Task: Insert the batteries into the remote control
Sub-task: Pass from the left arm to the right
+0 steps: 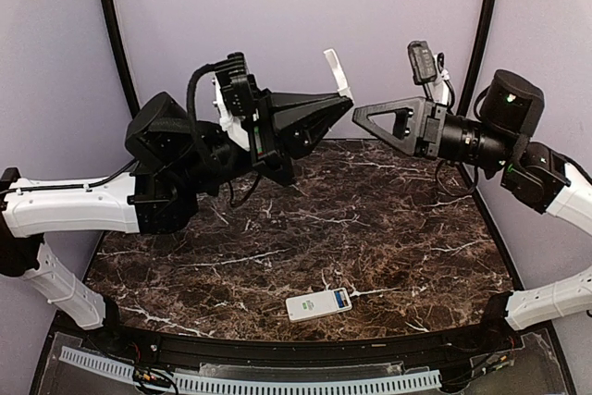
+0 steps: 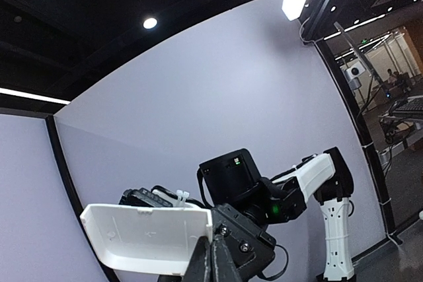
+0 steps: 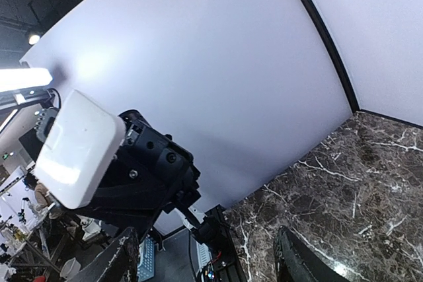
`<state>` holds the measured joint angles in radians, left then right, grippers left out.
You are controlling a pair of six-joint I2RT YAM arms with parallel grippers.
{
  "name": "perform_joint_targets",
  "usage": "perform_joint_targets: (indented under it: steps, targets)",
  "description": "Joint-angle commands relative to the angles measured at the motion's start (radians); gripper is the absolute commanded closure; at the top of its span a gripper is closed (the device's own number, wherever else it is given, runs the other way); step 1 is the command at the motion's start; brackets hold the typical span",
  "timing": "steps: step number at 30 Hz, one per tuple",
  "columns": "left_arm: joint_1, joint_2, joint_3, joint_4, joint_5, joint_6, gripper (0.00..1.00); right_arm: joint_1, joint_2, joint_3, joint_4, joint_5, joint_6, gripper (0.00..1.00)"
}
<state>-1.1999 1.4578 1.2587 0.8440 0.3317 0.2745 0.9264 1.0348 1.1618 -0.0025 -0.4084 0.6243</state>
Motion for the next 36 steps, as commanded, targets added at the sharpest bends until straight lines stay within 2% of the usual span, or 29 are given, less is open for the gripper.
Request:
perform_joint_targets:
  steps: [1, 5, 7, 9, 12, 14, 17, 23, 27, 36]
  targets:
    - [0.030, 0.015, 0.025, 0.114, 0.114, -0.155, 1.00, -0.006, -0.036, 0.019, 0.135, -0.061, 0.031, 0.33]
    - [0.031, 0.024, 0.018, 0.126, 0.127, -0.159, 1.00, -0.005, -0.037, 0.036, 0.148, -0.108, 0.065, 0.34]
    - [0.032, 0.025, 0.016, 0.133, 0.116, -0.166, 1.00, -0.006, -0.053, 0.035, 0.141, -0.114, 0.017, 0.36]
    - [0.033, 0.023, 0.019, 0.127, 0.104, -0.180, 1.00, -0.006, -0.082, 0.044, 0.073, -0.113, -0.129, 0.37]
    - [0.036, 0.014, 0.025, 0.104, 0.110, -0.221, 1.00, -0.006, -0.120, 0.078, -0.143, -0.061, -0.503, 0.33]
    - [0.040, 0.010, 0.027, 0.092, 0.156, -0.261, 1.00, -0.006, -0.112, 0.121, -0.253, -0.017, -0.676, 0.29]
    - [0.043, 0.015, 0.021, 0.107, 0.254, -0.348, 1.00, -0.006, -0.060, 0.191, -0.313, -0.102, -0.800, 0.27]
    - [0.045, 0.040, 0.013, 0.171, 0.342, -0.418, 1.00, -0.001, -0.033, 0.176, -0.213, -0.227, -0.855, 0.24]
    - [0.045, 0.051, 0.018, 0.157, 0.337, -0.415, 1.00, 0.010, -0.041, 0.146, -0.132, -0.203, -0.839, 0.23]
    - [0.046, 0.072, 0.013, 0.137, 0.305, -0.396, 1.00, 0.081, -0.008, 0.113, -0.088, -0.084, -0.838, 0.23]
